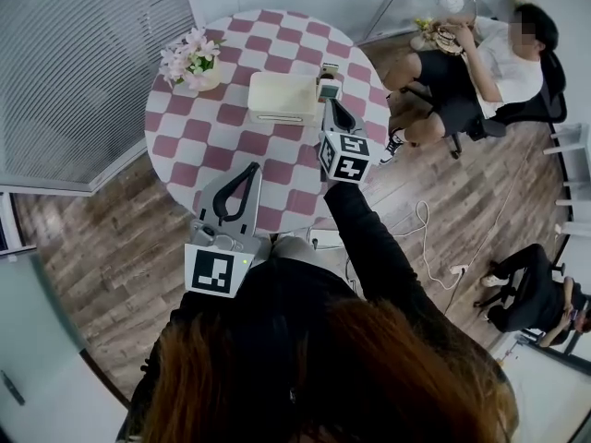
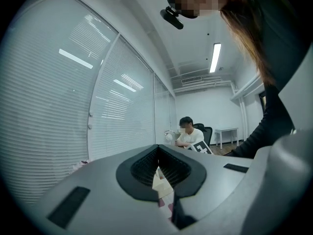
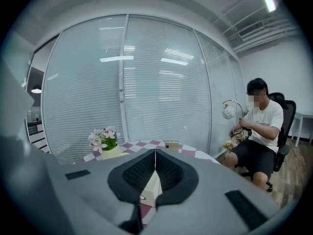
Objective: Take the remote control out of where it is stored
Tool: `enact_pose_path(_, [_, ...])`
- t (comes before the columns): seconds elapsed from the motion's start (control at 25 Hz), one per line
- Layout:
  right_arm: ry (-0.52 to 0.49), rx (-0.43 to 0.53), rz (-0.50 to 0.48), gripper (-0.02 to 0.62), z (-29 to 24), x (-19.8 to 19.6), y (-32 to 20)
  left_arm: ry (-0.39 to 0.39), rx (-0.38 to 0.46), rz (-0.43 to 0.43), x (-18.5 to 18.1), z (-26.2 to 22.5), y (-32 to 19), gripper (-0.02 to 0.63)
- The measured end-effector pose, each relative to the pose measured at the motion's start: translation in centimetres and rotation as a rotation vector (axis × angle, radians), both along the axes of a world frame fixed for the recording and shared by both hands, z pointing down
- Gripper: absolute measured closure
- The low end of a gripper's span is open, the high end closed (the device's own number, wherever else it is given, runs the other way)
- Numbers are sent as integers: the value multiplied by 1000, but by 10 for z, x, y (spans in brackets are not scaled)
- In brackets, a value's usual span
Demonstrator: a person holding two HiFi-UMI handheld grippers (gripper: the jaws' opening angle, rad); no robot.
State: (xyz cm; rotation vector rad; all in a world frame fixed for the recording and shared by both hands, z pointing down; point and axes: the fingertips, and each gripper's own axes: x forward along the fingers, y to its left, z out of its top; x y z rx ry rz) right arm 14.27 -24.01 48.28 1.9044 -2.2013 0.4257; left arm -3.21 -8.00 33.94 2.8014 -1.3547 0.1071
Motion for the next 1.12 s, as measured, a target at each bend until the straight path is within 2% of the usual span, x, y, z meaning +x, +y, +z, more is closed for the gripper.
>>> enact_pose_path(0.56, [-20, -115, 87, 580, 63, 23, -36, -23, -34, -28, -1, 12, -4, 597])
enact_pose_path(0.8, [-26, -113, 120, 578, 68, 26, -43, -28, -46, -34, 0, 14, -9, 597])
enact_pose_path(0.84, [-24, -118, 124, 567, 69, 26, -44, -29, -46, -36, 0, 14, -10, 597])
enact_pose_path(0.92, [-23, -140, 131, 447, 74, 26, -46, -30, -44, -41, 0, 14, -11, 597])
enact_pose_path(0.96, [-23, -155, 137, 410, 77, 26, -47, -30, -43, -42, -1, 13, -12, 597])
enact_pose_path(1.12, [-18, -203, 154, 345, 88, 27, -53, -32, -43, -43, 0, 14, -12, 597])
